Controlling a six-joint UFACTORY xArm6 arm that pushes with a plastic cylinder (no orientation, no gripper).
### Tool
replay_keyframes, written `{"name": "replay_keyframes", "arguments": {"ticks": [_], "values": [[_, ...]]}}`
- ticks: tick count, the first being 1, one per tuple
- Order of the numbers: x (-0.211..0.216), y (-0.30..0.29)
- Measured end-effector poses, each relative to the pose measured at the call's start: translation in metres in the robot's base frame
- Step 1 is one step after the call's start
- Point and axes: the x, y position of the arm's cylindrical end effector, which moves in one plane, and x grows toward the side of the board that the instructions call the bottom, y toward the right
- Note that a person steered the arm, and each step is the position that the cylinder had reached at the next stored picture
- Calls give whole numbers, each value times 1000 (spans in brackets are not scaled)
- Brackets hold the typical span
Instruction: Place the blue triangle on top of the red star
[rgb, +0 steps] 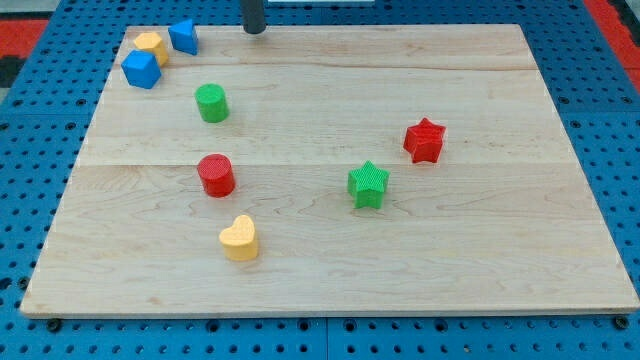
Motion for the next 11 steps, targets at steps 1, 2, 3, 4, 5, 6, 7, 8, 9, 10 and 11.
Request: {"name": "replay_keyframes", "arguments": {"ticks": [1, 2, 3, 4, 5, 6, 7, 8, 9, 10, 11], "values": [[0, -18], [0, -42], [0, -74], [0, -117], [0, -152], [9, -163], [30, -133], [45, -73], [58, -17], [71, 36], [79, 94]]}}
